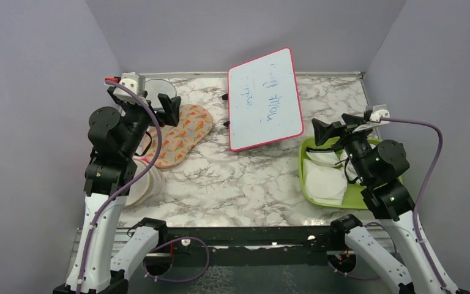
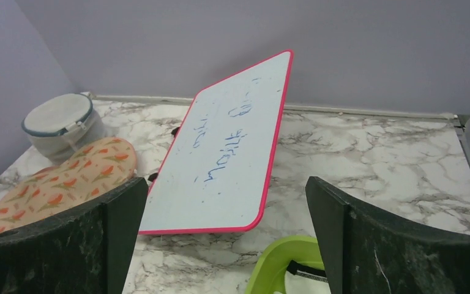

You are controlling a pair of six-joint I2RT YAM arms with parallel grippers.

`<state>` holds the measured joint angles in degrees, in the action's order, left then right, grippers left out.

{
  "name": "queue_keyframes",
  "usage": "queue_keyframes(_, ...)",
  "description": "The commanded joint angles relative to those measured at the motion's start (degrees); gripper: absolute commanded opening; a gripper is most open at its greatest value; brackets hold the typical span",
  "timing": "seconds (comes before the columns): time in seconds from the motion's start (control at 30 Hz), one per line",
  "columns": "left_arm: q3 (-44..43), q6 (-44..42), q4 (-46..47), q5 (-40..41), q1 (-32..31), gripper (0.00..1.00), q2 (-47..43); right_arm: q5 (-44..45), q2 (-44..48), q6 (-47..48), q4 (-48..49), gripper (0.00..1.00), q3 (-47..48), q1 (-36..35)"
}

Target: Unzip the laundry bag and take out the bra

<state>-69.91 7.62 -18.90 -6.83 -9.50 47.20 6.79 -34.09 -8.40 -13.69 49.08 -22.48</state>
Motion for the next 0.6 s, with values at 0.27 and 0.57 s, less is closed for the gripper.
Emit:
queue_keyframes(0.27, 6.99, 5.11, 1.72, 4.76, -4.22, 0.99, 2.74, -4.14, -4.0, -9.77, -4.26, 0.99, 2.34, 10.73)
queue_keyframes(0.57, 10.23, 3.81, 2.21, 4.29, -6.77, 0.99, 13.98, -9.53, -15.2, -14.52, -11.59, 0.99, 7.82, 16.32)
